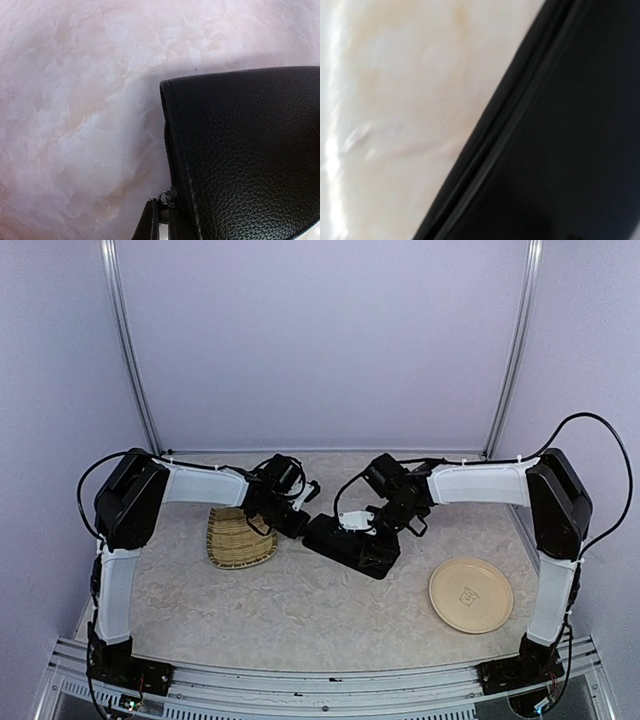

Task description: Sort the hair-cutting tools

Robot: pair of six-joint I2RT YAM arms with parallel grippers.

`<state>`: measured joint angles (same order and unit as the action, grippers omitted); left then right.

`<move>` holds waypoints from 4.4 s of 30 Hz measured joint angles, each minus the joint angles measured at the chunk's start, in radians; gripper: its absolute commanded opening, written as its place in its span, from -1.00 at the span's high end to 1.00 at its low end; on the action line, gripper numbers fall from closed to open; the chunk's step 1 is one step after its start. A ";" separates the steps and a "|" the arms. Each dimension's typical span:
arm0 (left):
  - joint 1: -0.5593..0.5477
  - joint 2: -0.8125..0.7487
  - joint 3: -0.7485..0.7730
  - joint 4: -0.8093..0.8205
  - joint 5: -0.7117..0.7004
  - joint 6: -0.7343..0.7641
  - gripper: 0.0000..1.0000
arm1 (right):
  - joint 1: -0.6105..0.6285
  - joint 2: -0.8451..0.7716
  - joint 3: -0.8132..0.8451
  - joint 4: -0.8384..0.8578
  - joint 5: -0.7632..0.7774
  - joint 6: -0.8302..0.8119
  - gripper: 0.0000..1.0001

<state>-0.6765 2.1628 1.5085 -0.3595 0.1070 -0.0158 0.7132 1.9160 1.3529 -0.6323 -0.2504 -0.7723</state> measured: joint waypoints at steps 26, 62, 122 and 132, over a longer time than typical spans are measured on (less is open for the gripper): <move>0.035 0.043 0.049 0.015 0.023 0.006 1.00 | 0.090 0.184 0.110 0.391 0.138 0.238 1.00; -0.220 -0.072 -0.121 -0.012 0.280 -0.127 0.37 | -0.061 0.198 0.086 0.360 0.143 0.363 0.48; -0.091 -0.065 -0.050 -0.075 0.181 -0.171 0.24 | -0.117 -0.080 -0.312 0.388 -0.216 0.573 -0.39; -0.093 -0.087 -0.050 -0.022 0.147 -0.174 0.34 | -0.121 0.056 -0.116 0.305 -0.233 0.549 0.18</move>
<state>-0.7692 2.0758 1.4590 -0.3813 0.2543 -0.1894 0.5926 1.9720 1.2369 -0.3275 -0.4839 -0.2234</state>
